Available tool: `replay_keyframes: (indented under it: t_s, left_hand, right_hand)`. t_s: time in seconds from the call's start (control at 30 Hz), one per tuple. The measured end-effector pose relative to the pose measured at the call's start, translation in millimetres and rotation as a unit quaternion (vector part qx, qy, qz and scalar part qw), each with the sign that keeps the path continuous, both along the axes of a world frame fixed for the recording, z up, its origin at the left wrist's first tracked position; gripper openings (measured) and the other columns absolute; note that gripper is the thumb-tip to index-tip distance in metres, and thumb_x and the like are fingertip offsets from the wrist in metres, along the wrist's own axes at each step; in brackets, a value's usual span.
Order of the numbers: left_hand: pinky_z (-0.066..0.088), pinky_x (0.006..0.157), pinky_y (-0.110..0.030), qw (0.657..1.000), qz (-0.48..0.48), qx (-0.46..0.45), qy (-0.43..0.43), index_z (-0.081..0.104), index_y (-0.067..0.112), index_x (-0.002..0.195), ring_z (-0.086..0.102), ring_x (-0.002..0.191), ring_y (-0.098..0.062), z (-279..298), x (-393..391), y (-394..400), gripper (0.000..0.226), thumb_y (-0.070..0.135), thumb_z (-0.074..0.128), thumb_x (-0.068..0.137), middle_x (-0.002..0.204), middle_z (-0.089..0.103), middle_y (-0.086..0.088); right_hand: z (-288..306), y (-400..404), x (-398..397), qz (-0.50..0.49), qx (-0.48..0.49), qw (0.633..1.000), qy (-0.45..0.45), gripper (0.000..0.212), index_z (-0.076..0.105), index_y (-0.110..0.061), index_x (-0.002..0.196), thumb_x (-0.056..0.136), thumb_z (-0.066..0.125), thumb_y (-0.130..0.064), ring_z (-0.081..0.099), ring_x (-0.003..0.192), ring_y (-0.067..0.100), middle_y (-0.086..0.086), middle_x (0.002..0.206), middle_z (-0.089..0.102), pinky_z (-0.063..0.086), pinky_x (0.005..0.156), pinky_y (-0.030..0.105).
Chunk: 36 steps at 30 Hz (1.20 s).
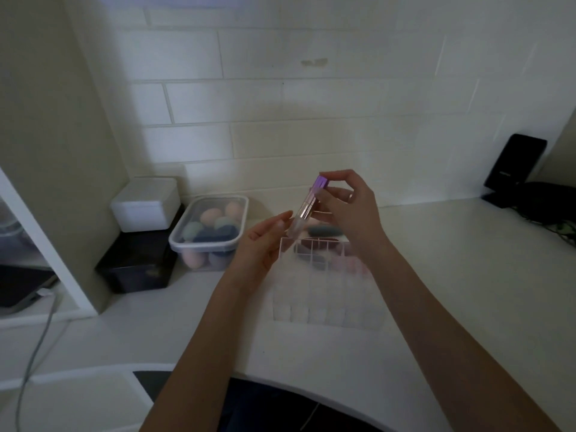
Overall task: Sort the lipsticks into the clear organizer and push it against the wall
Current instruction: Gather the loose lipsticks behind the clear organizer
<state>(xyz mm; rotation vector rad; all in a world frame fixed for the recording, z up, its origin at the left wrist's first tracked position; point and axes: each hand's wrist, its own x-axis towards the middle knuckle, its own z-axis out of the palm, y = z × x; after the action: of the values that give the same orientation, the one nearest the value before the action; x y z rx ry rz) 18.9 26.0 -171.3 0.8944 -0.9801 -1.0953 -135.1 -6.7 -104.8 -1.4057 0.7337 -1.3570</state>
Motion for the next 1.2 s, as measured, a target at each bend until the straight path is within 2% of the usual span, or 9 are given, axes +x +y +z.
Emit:
replay_keyframes:
  t_s: [0.1, 0.23, 0.37, 0.47, 0.57, 0.73, 0.83, 1.03, 1.2]
  left_hand:
    - [0.054, 0.076, -0.025, 0.995, -0.015, 0.063, 0.073, 0.067, 0.015, 0.099, 0.067, 0.090, -0.016, 5.5, 3.5, -2.9, 0.038, 0.035, 0.034, 0.097, 0.086, 0.076, 0.001]
    - [0.048, 0.085, -0.035, 0.992, 0.003, 0.081, 0.097, 0.071, 0.012, 0.088, 0.067, 0.088, -0.022, 5.5, 1.3, -3.0, 0.037, 0.028, 0.039, 0.095, 0.081, 0.076, -0.002]
    - [0.045, 0.064, -0.025, 0.991, 0.009, 0.103, 0.088, 0.065, 0.013, 0.082, 0.065, 0.061, -0.010, 8.1, 2.5, -4.5, 0.031, 0.023, 0.039, 0.094, 0.061, 0.072, 0.005]
    - [0.044, 0.055, -0.021, 0.991, 0.013, 0.116, 0.058, 0.063, 0.017, 0.079, 0.062, 0.051, -0.003, 8.3, 1.0, -6.0, 0.031, 0.023, 0.038, 0.095, 0.056, 0.069, 0.008]
    - [0.045, 0.058, -0.025, 0.991, 0.028, 0.114, 0.060, 0.067, 0.014, 0.079, 0.061, 0.056, -0.009, 6.3, 0.8, -8.9, 0.029, 0.021, 0.042, 0.093, 0.059, 0.069, 0.006]
    - [0.046, 0.045, -0.009, 0.990, 0.054, 0.127, -0.005, 0.065, 0.010, 0.083, 0.062, 0.048, -0.001, 4.9, -3.1, -9.3, 0.025, 0.013, 0.042, 0.091, 0.051, 0.068, 0.007]
    - [0.045, 0.046, -0.009, 0.989, 0.070, 0.126, -0.043, 0.064, 0.014, 0.082, 0.062, 0.062, -0.006, 7.1, -4.5, -9.9, 0.023, 0.012, 0.043, 0.091, 0.058, 0.068, 0.007]
    - [0.048, 0.058, -0.017, 0.991, 0.066, 0.106, -0.039, 0.064, 0.016, 0.082, 0.062, 0.065, -0.006, 7.7, -3.1, -3.5, 0.025, 0.015, 0.041, 0.092, 0.066, 0.069, 0.004]
    - [0.051, 0.048, -0.012, 0.985, 0.077, 0.149, -0.046, 0.064, 0.012, 0.081, 0.067, 0.054, -0.004, 11.9, -5.5, -4.2, 0.025, 0.012, 0.042, 0.092, 0.074, 0.065, -0.003]
  right_hand:
    - [8.2, 4.0, 0.7, 0.020, -0.044, 0.997, 0.056, 0.019, 0.058, -0.007, 0.099, 0.083, 0.067, -0.002, 0.072, 0.073, 0.025, 0.018, 0.091, 0.072, 0.061, 0.066, 0.033]
    - [9.0, 7.5, 8.4, 0.042, -0.114, 0.978, 0.172, 0.017, 0.060, -0.012, 0.089, 0.079, 0.070, -0.004, 0.073, 0.072, 0.022, 0.009, 0.091, 0.072, 0.061, 0.065, 0.032]
    - [3.5, 5.8, 10.8, 0.064, -0.196, 0.922, 0.328, 0.021, 0.057, -0.025, 0.079, 0.076, 0.075, -0.014, 0.069, 0.079, 0.014, 0.004, 0.094, 0.073, 0.057, 0.072, 0.027]
    - [4.7, 0.6, 5.0, 0.077, -0.182, 0.926, 0.321, 0.015, 0.058, -0.023, 0.078, 0.079, 0.073, -0.020, 0.069, 0.083, 0.017, 0.004, 0.094, 0.074, 0.055, 0.077, 0.031]
    - [11.7, -7.1, -6.1, 0.094, -0.134, 0.944, 0.285, 0.006, 0.067, -0.019, 0.086, 0.086, 0.064, -0.024, 0.071, 0.084, 0.018, 0.004, 0.093, 0.075, 0.057, 0.075, 0.034]
    - [11.8, -33.2, -36.8, 0.004, -0.104, 0.942, 0.320, 0.007, 0.068, -0.019, 0.092, 0.085, 0.065, -0.018, 0.070, 0.070, 0.014, 0.001, 0.086, 0.073, 0.058, 0.065, 0.025]
    - [0.5, -49.1, -52.8, -0.030, -0.098, 0.898, 0.429, 0.010, 0.068, -0.024, 0.086, 0.080, 0.070, -0.016, 0.060, 0.064, 0.005, -0.002, 0.081, 0.068, 0.044, 0.053, 0.009]
    - [-24.4, -62.2, -63.4, 0.012, -0.046, 0.800, 0.598, 0.018, 0.070, -0.016, 0.091, 0.080, 0.067, -0.003, 0.057, 0.082, 0.017, 0.005, 0.092, 0.060, 0.044, 0.066, 0.021]
    - [-15.2, -62.4, -72.2, 0.037, 0.019, 0.755, 0.655, 0.017, 0.068, -0.019, 0.090, 0.074, 0.074, -0.014, 0.054, 0.075, 0.016, -0.002, 0.080, 0.055, 0.044, 0.063, 0.024]
